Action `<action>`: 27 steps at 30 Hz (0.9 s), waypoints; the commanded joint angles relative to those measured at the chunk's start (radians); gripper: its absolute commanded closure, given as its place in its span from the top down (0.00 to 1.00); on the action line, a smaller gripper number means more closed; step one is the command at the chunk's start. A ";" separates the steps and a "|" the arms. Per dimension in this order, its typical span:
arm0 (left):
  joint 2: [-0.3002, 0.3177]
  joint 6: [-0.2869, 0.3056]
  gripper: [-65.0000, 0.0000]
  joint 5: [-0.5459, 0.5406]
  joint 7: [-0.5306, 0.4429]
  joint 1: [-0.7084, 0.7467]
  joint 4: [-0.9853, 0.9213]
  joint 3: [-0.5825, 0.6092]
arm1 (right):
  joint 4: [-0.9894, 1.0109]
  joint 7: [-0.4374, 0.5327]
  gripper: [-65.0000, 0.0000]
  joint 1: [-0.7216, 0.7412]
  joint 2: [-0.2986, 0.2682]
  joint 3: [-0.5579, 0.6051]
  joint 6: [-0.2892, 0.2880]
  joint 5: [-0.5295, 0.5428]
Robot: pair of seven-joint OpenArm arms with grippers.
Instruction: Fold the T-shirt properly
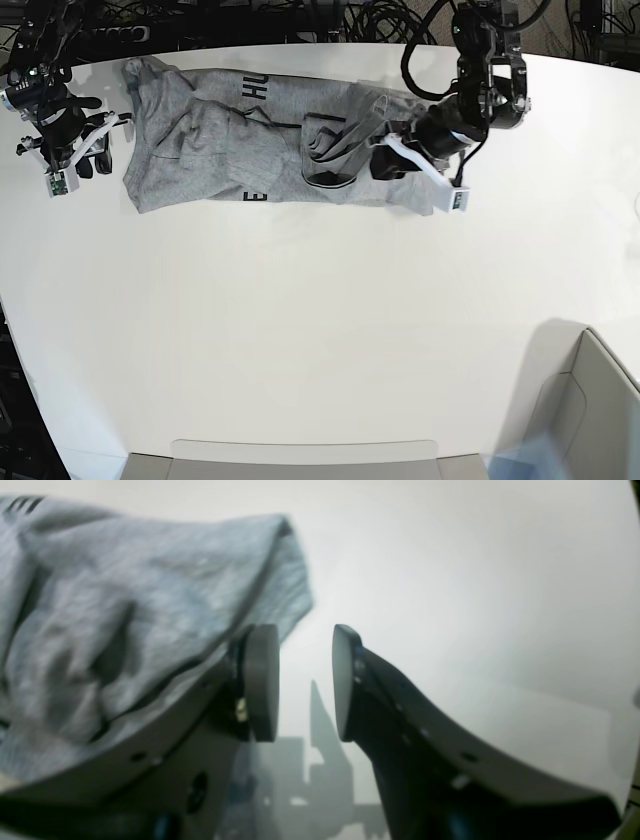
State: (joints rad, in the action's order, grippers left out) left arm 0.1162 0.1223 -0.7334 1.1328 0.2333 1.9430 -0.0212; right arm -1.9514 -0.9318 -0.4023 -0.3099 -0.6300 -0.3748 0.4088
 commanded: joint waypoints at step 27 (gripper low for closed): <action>-0.006 0.003 0.14 0.024 -0.003 -0.012 -0.017 0.320 | -0.013 0.020 0.26 0.079 0.093 -0.050 -0.002 0.008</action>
State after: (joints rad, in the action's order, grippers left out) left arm 0.1108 0.1219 -0.6987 1.1431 0.2295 1.9083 0.3000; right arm -1.9499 -0.9382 -0.3336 -0.2050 -0.6743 -0.3748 0.4122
